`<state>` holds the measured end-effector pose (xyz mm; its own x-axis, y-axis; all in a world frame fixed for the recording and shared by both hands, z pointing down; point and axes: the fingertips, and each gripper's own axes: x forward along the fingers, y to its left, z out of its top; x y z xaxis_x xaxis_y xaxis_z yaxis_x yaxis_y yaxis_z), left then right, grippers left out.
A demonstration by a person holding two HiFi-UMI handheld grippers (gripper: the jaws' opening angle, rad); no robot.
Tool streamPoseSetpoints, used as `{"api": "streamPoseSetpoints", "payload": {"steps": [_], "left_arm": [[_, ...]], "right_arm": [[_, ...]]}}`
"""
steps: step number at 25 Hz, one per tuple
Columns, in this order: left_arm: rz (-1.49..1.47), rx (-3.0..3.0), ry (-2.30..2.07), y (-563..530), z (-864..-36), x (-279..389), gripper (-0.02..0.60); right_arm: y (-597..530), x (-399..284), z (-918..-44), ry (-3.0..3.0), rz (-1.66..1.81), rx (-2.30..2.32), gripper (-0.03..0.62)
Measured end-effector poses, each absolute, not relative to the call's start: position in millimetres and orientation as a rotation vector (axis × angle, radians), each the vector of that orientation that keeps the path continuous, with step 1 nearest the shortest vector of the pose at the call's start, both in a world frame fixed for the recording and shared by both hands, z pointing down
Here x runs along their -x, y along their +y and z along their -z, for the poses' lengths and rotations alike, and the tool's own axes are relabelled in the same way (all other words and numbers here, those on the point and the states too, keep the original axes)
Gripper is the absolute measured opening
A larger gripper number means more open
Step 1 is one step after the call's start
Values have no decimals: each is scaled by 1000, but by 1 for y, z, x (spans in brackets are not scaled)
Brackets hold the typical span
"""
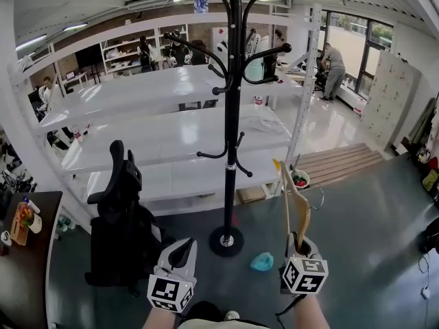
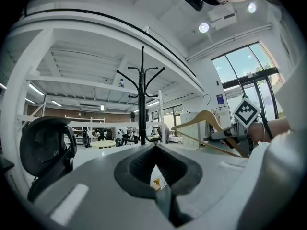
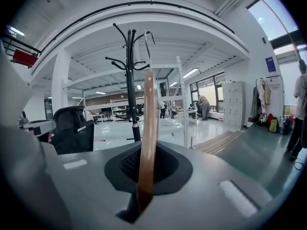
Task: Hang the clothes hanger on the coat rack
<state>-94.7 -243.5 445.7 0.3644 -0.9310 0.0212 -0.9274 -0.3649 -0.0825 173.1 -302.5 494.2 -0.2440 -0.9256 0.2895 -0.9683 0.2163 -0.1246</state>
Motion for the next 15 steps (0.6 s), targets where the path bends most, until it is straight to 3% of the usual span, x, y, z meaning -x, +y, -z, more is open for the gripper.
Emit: {"api": "streamPoseSetpoints", "payload": {"steps": [15], "left_arm": [[81, 2586, 1663, -350, -440, 115, 0]], "right_arm": [[-424, -134, -442, -2356, -337, -1828, 26]]}}
